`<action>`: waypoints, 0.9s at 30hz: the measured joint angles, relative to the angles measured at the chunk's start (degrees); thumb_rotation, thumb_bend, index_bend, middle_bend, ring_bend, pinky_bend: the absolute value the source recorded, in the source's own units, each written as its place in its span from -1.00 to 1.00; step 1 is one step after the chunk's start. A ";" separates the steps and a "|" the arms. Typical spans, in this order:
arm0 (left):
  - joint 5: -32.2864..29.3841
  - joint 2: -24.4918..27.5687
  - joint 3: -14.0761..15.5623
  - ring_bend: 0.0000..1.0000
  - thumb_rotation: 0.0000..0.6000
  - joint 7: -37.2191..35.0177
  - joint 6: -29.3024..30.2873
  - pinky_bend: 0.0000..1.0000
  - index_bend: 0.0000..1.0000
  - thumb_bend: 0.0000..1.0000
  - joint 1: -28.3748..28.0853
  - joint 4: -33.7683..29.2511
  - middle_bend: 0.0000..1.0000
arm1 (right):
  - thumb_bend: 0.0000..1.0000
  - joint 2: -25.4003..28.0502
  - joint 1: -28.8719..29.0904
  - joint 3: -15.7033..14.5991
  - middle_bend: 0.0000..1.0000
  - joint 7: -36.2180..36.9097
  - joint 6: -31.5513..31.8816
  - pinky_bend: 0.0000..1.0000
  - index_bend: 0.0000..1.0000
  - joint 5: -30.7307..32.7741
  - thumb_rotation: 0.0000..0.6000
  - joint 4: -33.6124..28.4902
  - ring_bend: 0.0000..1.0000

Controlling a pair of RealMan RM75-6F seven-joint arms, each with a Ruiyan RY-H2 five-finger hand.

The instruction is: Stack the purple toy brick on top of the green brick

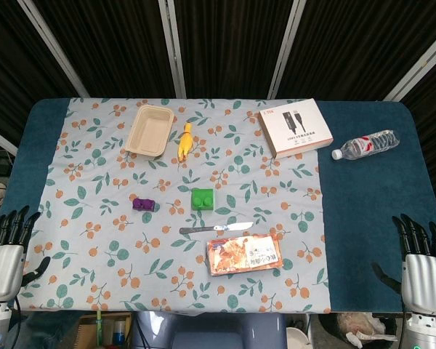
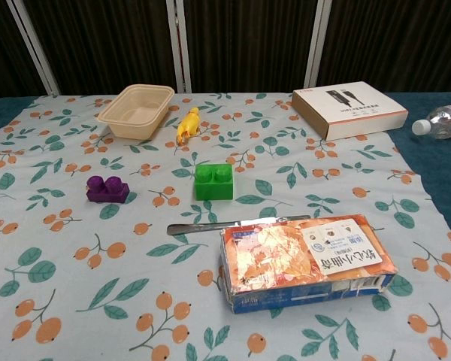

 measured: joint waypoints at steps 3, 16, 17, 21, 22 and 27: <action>-0.13 0.00 0.09 -1.00 1.00 0.01 -0.17 -1.00 -0.80 -0.46 0.00 0.01 -1.00 | -0.70 0.03 -0.08 -0.07 -0.71 -0.16 0.21 -0.97 -0.72 -0.27 1.00 -0.14 -0.70; -0.91 -0.12 0.00 -1.00 1.00 0.78 -0.67 -1.00 -0.80 -0.46 -0.10 0.18 -1.00 | -0.70 0.22 -0.25 -0.23 -0.71 -0.52 0.29 -0.97 -0.72 -0.37 1.00 -0.69 -0.70; -1.02 -0.19 -0.03 -1.00 1.00 0.80 -0.75 -1.00 -0.80 -0.46 -0.13 0.24 -0.99 | -0.70 0.18 -0.20 -0.19 -0.71 -0.61 0.17 -0.97 -0.72 -0.25 1.00 -0.62 -0.70; -1.49 -0.41 -0.21 -1.00 1.00 1.20 -0.89 -1.00 -0.80 -0.47 -0.22 0.35 -0.97 | -0.70 -0.01 0.07 -0.27 -0.71 -0.89 -0.65 -0.97 -0.72 0.13 1.00 -0.42 -0.70; -1.46 -0.47 -0.26 -1.00 1.00 1.34 -0.77 -1.00 -0.80 -0.48 -0.22 0.33 -0.96 | -0.70 -0.05 0.10 -0.31 -0.71 -1.02 -0.71 -0.97 -0.72 0.14 1.00 -0.38 -0.70; -1.33 -0.76 -0.15 -1.00 1.00 1.81 -0.59 -1.00 -0.79 -0.48 -0.15 0.45 -0.94 | -0.70 0.03 -0.18 -0.41 -0.71 -0.75 -0.14 -0.97 -0.72 -0.11 1.00 -0.58 -0.70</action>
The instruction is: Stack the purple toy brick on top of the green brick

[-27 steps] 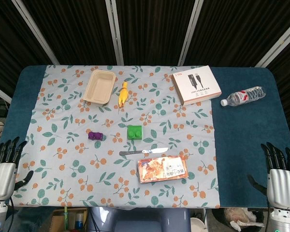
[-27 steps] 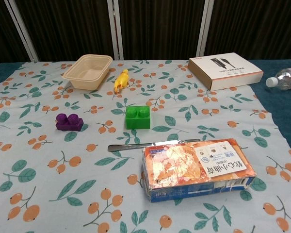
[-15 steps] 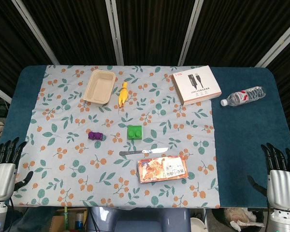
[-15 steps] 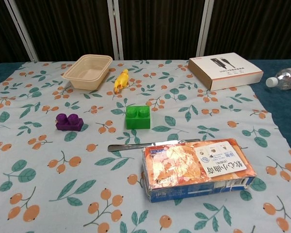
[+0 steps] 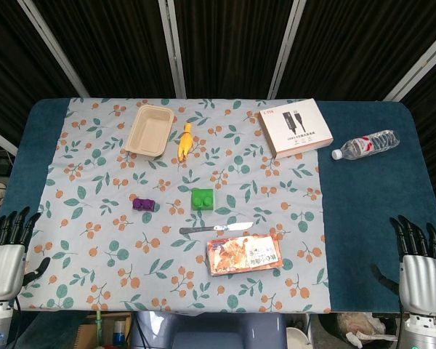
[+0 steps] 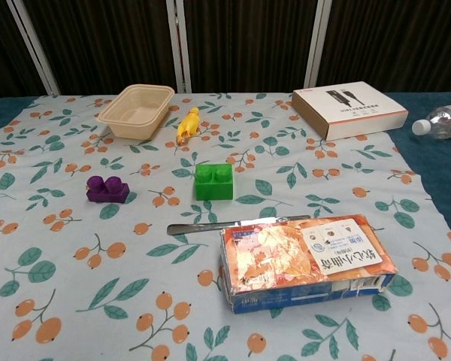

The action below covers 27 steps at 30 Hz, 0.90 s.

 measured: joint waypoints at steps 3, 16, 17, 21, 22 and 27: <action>-0.37 -0.15 -0.09 -1.00 1.00 0.19 -0.18 -1.00 -0.79 -0.48 -0.07 0.17 -0.91 | -0.70 0.09 -0.16 -0.05 -0.71 0.25 0.25 -0.97 -0.72 -0.11 1.00 0.00 -0.70; -1.33 -2.33 -2.00 -1.00 1.00 4.02 0.67 -1.00 -0.52 -0.52 -0.77 0.39 -0.62 | -0.70 0.52 -0.74 -0.04 -0.71 1.90 0.90 -0.97 -0.72 0.27 1.00 0.24 -0.70; -1.62 -2.47 -2.20 -1.00 1.00 4.21 0.61 -1.00 -0.52 -0.52 -0.89 0.35 -0.61 | -0.70 0.56 -0.76 -0.02 -0.71 2.07 0.94 -0.97 -0.72 0.27 1.00 0.24 -0.70; -4.38 -3.46 -4.18 -1.00 1.00 5.54 -0.69 -1.00 -0.43 -0.52 -2.34 -0.06 -0.58 | -0.70 0.65 -0.67 0.05 -0.71 2.31 0.65 -0.97 -0.72 0.41 1.00 0.33 -0.70; -5.51 -3.83 -5.01 -1.00 1.00 6.19 -1.34 -1.00 -0.41 -0.52 -3.04 -0.25 -0.58 | -0.70 0.64 -0.59 0.07 -0.71 2.27 0.51 -0.97 -0.72 0.47 1.00 0.34 -0.70; -10.06 -5.25 -8.36 -1.00 1.00 10.51 -4.27 -1.00 -0.37 -0.52 -6.51 -1.23 -0.54 | -0.70 0.52 -0.38 0.06 -0.71 1.81 0.06 -0.97 -0.72 0.57 1.00 0.29 -0.70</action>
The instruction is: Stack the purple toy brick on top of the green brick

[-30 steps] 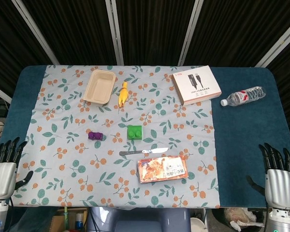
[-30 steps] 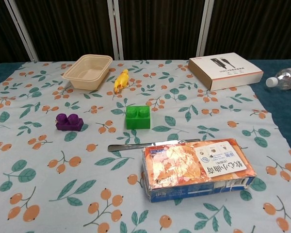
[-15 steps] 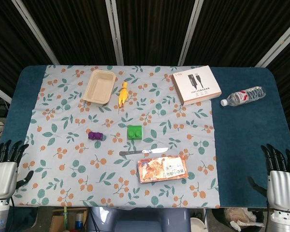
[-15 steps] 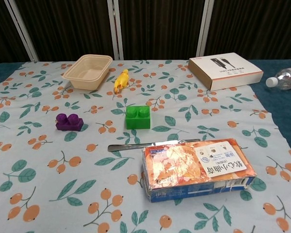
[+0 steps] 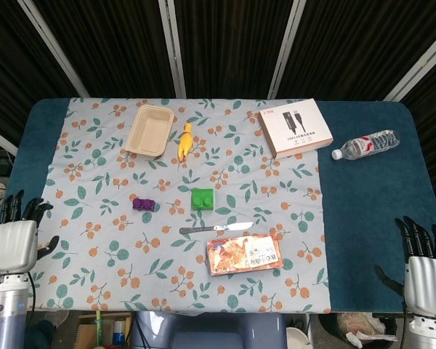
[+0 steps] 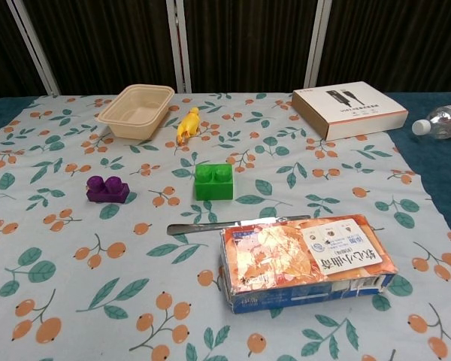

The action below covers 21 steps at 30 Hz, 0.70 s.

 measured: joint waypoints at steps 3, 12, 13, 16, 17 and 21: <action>-3.26 -0.96 -1.94 -1.00 1.00 2.80 -2.38 -1.00 -0.37 -0.48 -2.64 -0.31 -0.53 | -0.70 -0.07 0.07 -0.06 -0.71 -0.33 -0.15 -0.97 -0.72 -0.04 1.00 -0.13 -0.70; -13.92 -6.39 -5.91 -1.00 1.00 12.59 -8.56 -1.00 -0.37 -0.40 -11.58 1.84 -0.50 | -0.70 -0.35 0.33 0.09 -0.71 -1.14 -0.87 -0.97 -0.72 0.83 1.00 -0.23 -0.70; -14.91 -7.10 -6.18 -1.00 1.00 13.61 -8.94 -1.00 -0.37 -0.40 -12.47 2.27 -0.49 | -0.70 -0.36 0.36 0.12 -0.71 -1.17 -0.97 -0.97 -0.72 0.97 1.00 -0.20 -0.70; -17.77 -9.83 -6.89 -1.00 1.00 16.94 -10.05 -1.00 -0.37 -0.39 -15.65 4.27 -0.50 | -0.70 -0.38 0.46 0.19 -0.71 -1.22 -1.23 -0.97 -0.72 1.32 1.00 -0.11 -0.70; -18.36 -10.43 -7.01 -1.00 1.00 17.64 -10.31 -1.00 -0.38 -0.39 -16.32 4.85 -0.50 | -0.70 -0.39 0.48 0.21 -0.71 -1.21 -1.29 -0.97 -0.72 1.40 1.00 -0.09 -0.70; -21.13 -13.14 -7.55 -1.00 1.00 20.20 -11.04 -1.00 -0.39 -0.39 -19.12 7.49 -0.52 | -0.70 -0.31 0.54 0.25 -0.71 -1.23 -1.46 -0.97 -0.72 1.68 1.00 -0.08 -0.70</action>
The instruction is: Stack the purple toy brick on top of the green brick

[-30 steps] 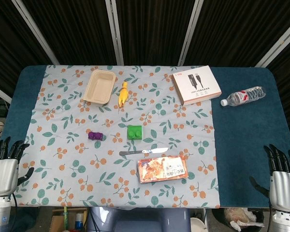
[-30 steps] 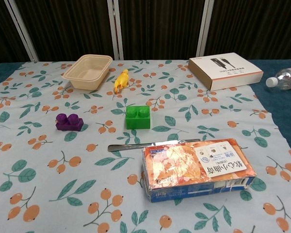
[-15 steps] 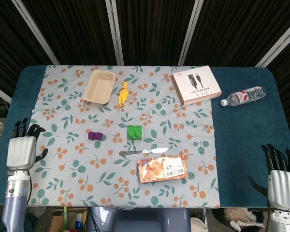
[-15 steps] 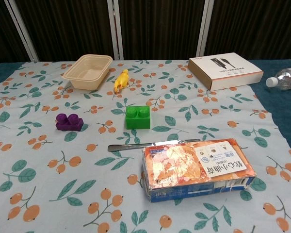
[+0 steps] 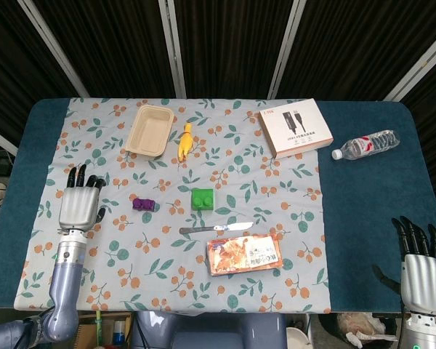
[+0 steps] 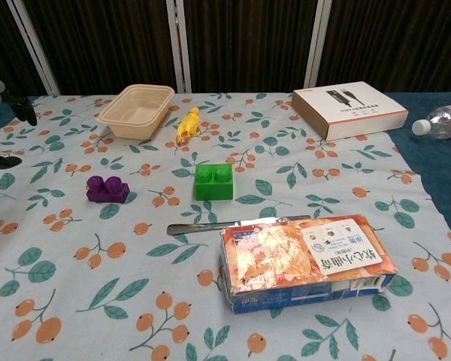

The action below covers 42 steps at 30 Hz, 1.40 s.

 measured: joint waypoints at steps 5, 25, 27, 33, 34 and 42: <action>-3.35 -3.52 -0.41 -1.00 1.00 1.68 -1.34 -1.00 -0.38 -0.39 -3.52 4.34 -0.51 | -0.70 -0.22 0.17 -0.02 -0.71 -0.54 -0.45 -0.97 -0.72 0.40 1.00 -0.01 -0.70; -7.15 -13.74 2.72 -1.00 1.00 1.28 -3.65 -1.00 -0.38 -0.38 -10.54 16.96 -0.52 | -0.70 -0.73 1.03 0.34 -0.71 -1.16 -2.17 -0.98 -0.72 2.75 1.00 0.39 -0.70; -7.25 -14.53 2.79 -1.00 1.00 1.54 -3.67 -1.00 -0.38 -0.38 -11.07 17.67 -0.52 | -0.70 -0.71 1.05 0.35 -0.71 -1.07 -2.20 -0.98 -0.72 2.86 1.00 0.45 -0.70; -7.60 -16.93 3.28 -1.00 1.00 1.69 -4.03 -1.00 -0.35 -0.37 -12.34 20.52 -0.50 | -0.70 -0.64 1.11 0.40 -0.71 -0.76 -2.35 -0.98 -0.72 3.29 1.00 0.63 -0.70; -7.65 -17.43 3.43 -1.00 1.00 1.55 -4.12 -1.00 -0.35 -0.37 -12.47 21.09 -0.49 | -0.70 -0.63 1.11 0.43 -0.71 -0.70 -2.38 -0.98 -0.72 3.41 1.00 0.68 -0.70; -7.39 -18.88 4.50 -1.00 1.00 0.41 -4.13 -1.00 -0.36 -0.37 -12.60 23.52 -0.49 | -0.70 -0.65 1.29 0.45 -0.71 -0.60 -2.67 -0.98 -0.72 3.72 1.00 0.87 -0.70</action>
